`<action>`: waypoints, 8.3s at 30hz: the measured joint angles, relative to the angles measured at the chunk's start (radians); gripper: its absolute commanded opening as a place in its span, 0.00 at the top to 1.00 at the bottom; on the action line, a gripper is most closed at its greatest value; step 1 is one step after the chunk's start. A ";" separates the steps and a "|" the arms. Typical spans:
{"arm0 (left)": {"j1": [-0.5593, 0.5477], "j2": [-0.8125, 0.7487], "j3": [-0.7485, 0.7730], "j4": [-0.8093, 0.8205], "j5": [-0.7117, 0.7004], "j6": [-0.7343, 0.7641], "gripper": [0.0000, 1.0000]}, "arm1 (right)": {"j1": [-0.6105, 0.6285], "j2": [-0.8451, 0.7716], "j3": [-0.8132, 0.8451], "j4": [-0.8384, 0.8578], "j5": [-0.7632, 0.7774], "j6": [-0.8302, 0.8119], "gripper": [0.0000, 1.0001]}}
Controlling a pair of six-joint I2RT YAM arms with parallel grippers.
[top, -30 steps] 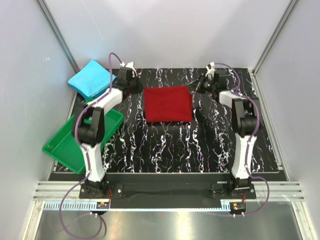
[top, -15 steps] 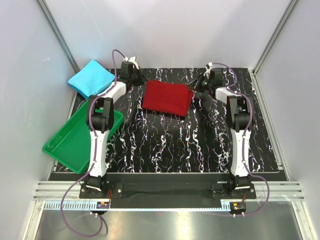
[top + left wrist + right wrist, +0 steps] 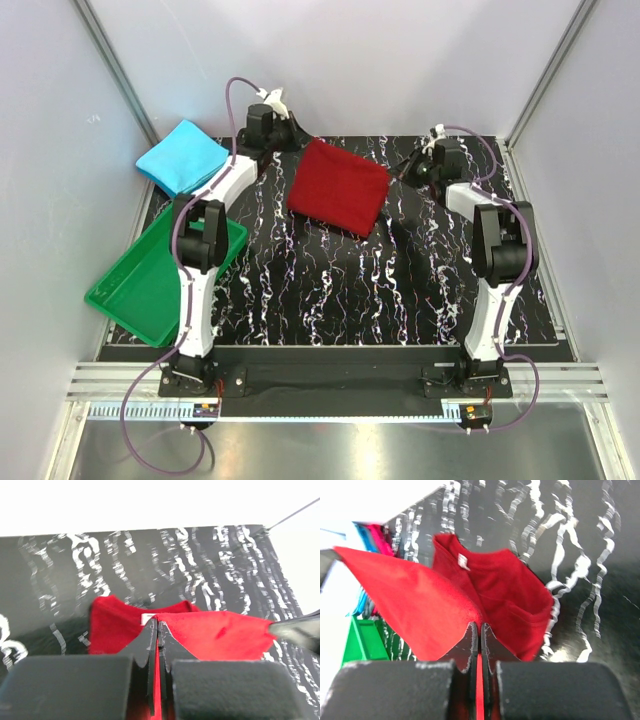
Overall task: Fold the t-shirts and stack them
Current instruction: Fold the tshirt
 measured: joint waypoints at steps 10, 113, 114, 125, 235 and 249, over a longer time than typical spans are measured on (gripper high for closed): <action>-0.009 0.251 0.257 -0.001 0.001 -0.028 0.72 | -0.046 0.181 0.019 0.028 -0.003 0.064 0.86; -0.140 -0.180 -0.277 -0.412 -0.209 0.119 0.53 | 0.001 -0.187 -0.220 -0.612 -0.032 -0.235 0.49; -0.137 -0.147 -0.246 -0.410 -0.205 0.127 0.53 | -0.003 -0.170 -0.189 -0.610 -0.029 -0.238 0.49; -0.134 0.079 -0.018 -0.441 -0.154 0.181 0.54 | -0.043 0.026 -0.007 -0.557 -0.039 -0.259 0.51; -0.092 0.171 0.082 -0.284 0.024 0.108 1.00 | -0.126 0.192 0.177 -0.413 -0.202 -0.165 1.00; -0.099 -0.098 -0.175 -0.225 -0.227 0.037 1.00 | -0.096 0.134 0.044 -0.013 -0.246 0.101 1.00</action>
